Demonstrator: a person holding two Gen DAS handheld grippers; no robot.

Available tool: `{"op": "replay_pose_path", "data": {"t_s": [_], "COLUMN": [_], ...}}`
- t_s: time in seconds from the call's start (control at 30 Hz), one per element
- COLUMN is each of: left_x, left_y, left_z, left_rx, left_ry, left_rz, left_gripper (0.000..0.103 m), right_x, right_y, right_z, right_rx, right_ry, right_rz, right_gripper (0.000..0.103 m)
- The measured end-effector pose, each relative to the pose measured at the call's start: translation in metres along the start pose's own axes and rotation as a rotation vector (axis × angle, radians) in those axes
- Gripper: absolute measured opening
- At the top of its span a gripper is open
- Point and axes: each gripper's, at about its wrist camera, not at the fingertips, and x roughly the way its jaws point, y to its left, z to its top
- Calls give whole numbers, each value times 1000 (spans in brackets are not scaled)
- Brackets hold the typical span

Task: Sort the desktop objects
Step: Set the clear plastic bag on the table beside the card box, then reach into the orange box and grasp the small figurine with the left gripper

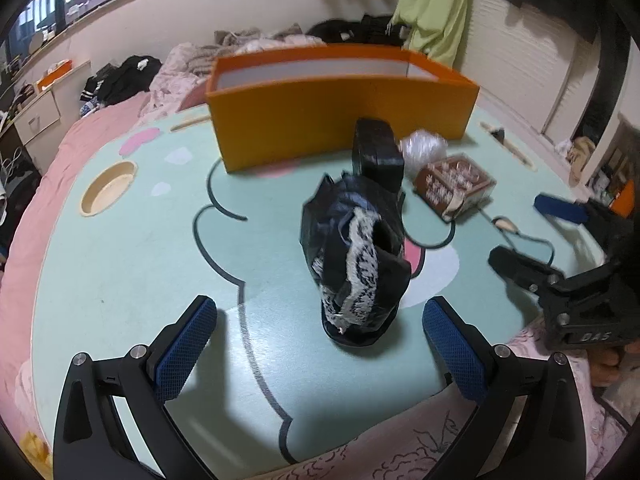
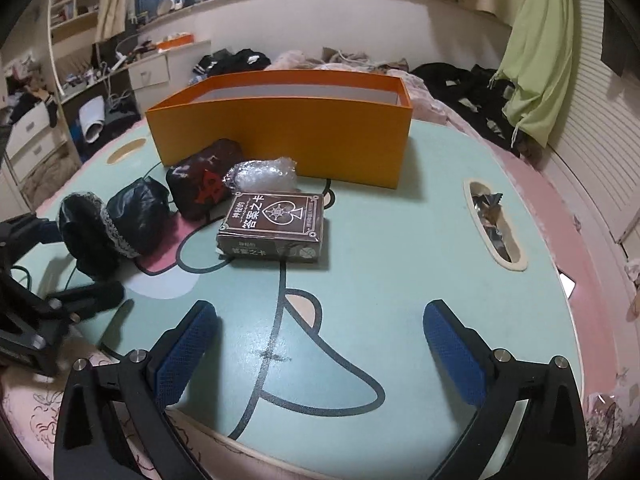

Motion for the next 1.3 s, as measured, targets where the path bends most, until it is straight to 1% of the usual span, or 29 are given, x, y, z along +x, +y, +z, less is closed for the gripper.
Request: {"op": "replay_pose_path", "data": {"t_s": [0.1, 0.17, 0.23, 0.27, 0.33, 0.37, 0.4, 0.43, 0.47, 0.5, 0.57, 0.6, 0.7, 0.83, 0.9, 0.93, 0.97, 1.03, 1.13, 1.23, 1.3], "left_x": [-23, -41, -55, -58, -50, -38, -25, -11, 10, 26, 61, 75, 99, 123, 134, 140, 144, 141, 131, 106, 82], "left_y": [7, 9, 7, 3, -7, -14, -19, -24, -29, -31, -37, -39, -51, -63, -62, -61, -59, -57, -49, -38, -30], "left_z": [7, 23, 49, 70, 104, 127, 144, 157, 173, 185, 202, 207, 206, 203, 202, 200, 198, 197, 195, 199, 202], "left_rx": [-19, -38, -43, -35, -13, 1, 10, 13, 7, -5, -44, -59, -49, -14, -12, -14, -9, -5, -33, -57, -66], "left_ry": [-91, -160, -215, -210, -164, -123, -78, -33, 33, 80, 166, 192, 232, 293, 310, 320, 322, 298, 256, 178, 115], "left_rz": [-12, -1, -46, -87, -133, -158, -176, -190, -209, -226, -253, -254, -238, -187, -125, -112, -103, -121, -202, -252, -286], "left_gripper": [103, 103, 103, 103, 96, 88, 80, 77, 72, 67, 64, 64, 64, 63, 49, 45, 37, 36, 35, 34, 34], "right_x": [0, 1, 0, 0, 0, 0, 0, 0, 0, 0, 0, 0, -1, -1, -1, -1, -1, -1, -1, -1, -1], "right_y": [1, 1, 0, 0, 1, 2, 2, 2, 2, 2, 3, 3, 3, 3, 3, 3, 3, 3, 1, 1, 2], "right_z": [1, 1, 0, 0, 0, 2, 1, 1, 1, 2, 2, 3, 2, 2, 2, 2, 2, 2, 3, 3, 3], "right_rx": [0, 0, -1, -1, 1, 0, -1, -1, -1, 0, 1, 0, 1, 1, 1, 1, 1, 4, 3, 3, 3], "right_ry": [-1, -1, -1, -1, -1, -1, -2, -2, -1, -2, -3, -3, -3, -4, -3, -4, -4, -4, -3, -3, -3], "right_rz": [0, 0, 0, 0, 1, 0, -1, -1, 0, 1, 1, 1, 1, 1, 1, 0, 0, 2, 0, 0, 0], "right_gripper": [103, 103, 103, 103, 103, 103, 103, 103, 103, 103, 103, 103, 103, 103, 103, 103, 103, 103, 103, 103, 103]}}
